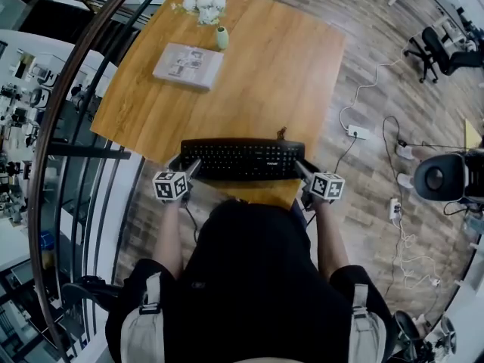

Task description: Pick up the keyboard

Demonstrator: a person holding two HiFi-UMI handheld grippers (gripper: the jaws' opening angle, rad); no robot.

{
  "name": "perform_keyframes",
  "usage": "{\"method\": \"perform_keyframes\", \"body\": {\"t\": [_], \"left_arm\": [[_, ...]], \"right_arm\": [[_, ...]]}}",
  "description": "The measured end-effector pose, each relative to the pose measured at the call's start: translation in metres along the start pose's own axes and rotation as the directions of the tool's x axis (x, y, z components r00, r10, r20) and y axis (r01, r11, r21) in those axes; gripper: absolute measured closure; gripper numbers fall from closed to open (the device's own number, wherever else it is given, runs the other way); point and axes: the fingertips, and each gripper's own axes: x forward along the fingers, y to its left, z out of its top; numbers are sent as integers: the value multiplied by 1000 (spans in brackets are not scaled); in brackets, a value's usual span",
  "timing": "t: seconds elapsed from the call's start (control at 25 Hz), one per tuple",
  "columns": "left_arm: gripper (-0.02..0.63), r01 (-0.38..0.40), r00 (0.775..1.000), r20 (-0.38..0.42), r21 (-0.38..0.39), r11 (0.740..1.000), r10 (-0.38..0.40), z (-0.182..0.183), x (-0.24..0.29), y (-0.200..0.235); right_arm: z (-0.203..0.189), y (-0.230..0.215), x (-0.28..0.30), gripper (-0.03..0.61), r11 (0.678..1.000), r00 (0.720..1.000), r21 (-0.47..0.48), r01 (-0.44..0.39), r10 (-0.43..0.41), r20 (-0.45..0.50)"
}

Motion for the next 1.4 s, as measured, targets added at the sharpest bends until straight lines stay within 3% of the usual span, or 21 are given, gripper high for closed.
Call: {"method": "perform_keyframes", "body": {"t": [0.28, 0.56, 1.4], "left_arm": [[298, -24, 991, 129, 12, 1000, 22, 34, -33, 0], [298, -51, 965, 257, 33, 998, 41, 71, -79, -8], [299, -82, 908, 415, 52, 995, 54, 93, -153, -21]], "right_arm": [[50, 44, -16, 437, 993, 995, -112, -33, 43, 87], [85, 82, -38, 437, 983, 983, -173, -54, 83, 165], [96, 127, -68, 436, 965, 963, -244, -94, 151, 224]]}}
